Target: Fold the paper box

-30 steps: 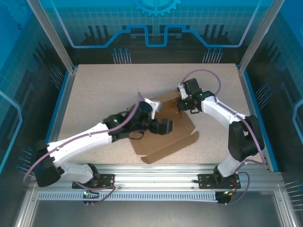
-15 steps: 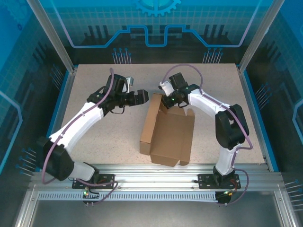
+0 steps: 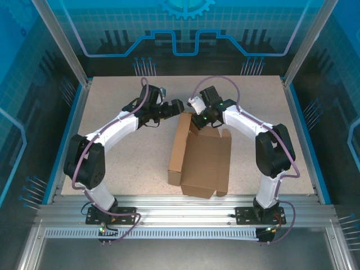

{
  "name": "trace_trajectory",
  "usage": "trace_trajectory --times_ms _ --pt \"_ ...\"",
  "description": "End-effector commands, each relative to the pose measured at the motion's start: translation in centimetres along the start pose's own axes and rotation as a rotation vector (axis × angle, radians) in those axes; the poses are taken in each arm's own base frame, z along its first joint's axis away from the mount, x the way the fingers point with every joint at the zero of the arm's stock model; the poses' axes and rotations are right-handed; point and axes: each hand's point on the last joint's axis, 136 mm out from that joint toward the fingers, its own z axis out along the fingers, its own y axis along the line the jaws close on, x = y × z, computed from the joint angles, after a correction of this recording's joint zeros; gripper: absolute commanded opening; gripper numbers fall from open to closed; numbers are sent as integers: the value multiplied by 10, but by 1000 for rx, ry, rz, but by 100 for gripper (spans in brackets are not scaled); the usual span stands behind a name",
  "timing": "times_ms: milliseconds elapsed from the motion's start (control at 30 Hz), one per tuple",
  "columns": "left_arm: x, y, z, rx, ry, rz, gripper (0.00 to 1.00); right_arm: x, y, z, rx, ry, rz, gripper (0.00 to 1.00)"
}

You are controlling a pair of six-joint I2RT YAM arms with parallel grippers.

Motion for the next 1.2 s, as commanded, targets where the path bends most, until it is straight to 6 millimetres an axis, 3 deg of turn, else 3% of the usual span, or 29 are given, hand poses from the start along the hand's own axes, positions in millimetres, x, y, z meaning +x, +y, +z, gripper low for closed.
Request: trace_trajectory --times_ms 0,333,700,900,1167 --pt "-14 -19 12 44 -39 -10 97 -1 7 2 -12 6 -17 5" --pt "-4 -6 43 6 -24 -22 97 1 6 6 -8 7 6 7" --pt "9 6 57 -14 -18 -26 95 0 6 0 -8 -16 61 17" --pt "19 14 61 -28 -2 -13 95 -9 9 -22 -35 -52 86 30" --pt "25 20 62 -34 5 -11 95 -5 10 -65 -65 -119 111 36"
